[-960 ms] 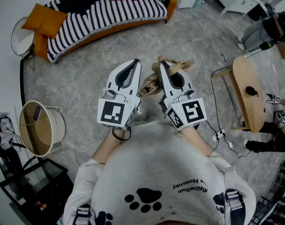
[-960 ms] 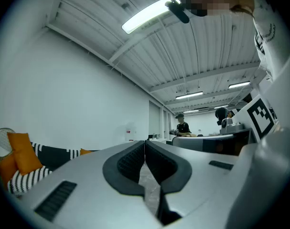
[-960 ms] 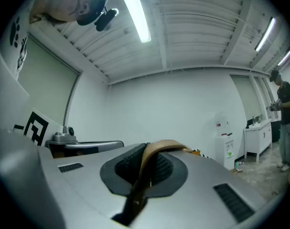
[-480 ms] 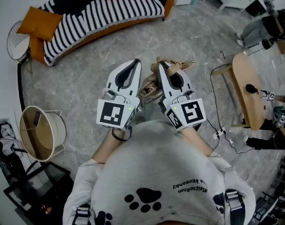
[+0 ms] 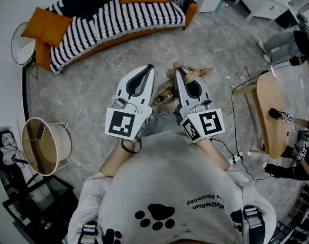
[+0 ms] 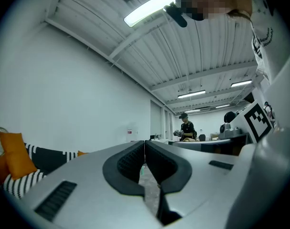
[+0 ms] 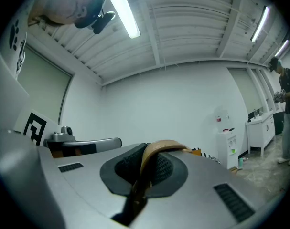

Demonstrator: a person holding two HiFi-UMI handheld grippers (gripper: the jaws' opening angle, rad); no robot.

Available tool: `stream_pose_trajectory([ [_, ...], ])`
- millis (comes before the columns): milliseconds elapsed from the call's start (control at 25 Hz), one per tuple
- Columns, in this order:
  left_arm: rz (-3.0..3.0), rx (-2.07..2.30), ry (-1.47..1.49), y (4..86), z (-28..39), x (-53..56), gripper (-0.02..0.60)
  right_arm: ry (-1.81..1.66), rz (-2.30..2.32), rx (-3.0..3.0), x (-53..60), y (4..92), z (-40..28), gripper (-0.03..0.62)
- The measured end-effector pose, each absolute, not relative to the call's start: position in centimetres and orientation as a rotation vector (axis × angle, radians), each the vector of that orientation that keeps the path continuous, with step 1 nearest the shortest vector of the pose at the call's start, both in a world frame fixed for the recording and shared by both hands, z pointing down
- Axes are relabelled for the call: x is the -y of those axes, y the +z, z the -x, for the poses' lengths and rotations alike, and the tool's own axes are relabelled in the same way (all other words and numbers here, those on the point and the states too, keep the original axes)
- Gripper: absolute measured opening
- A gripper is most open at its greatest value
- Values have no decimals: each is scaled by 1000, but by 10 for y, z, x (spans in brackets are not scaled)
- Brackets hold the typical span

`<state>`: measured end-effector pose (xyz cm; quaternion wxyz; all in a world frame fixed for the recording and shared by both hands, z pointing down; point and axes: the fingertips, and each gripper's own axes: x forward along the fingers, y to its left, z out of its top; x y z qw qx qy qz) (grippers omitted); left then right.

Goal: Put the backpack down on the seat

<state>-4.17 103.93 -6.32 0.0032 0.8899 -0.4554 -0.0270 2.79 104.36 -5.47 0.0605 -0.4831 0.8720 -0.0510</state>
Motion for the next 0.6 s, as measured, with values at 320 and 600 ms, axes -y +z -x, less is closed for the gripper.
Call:
stream_pose_trajectory([
  [320, -2769, 1519, -93, -69, 8, -959, 20, -165, 1343, -2688, -952, -54, -59, 32],
  [600, -2712, 1581, -102, -61, -2, -917, 20, -179, 1293, -2711, -902, -49, -76, 32],
])
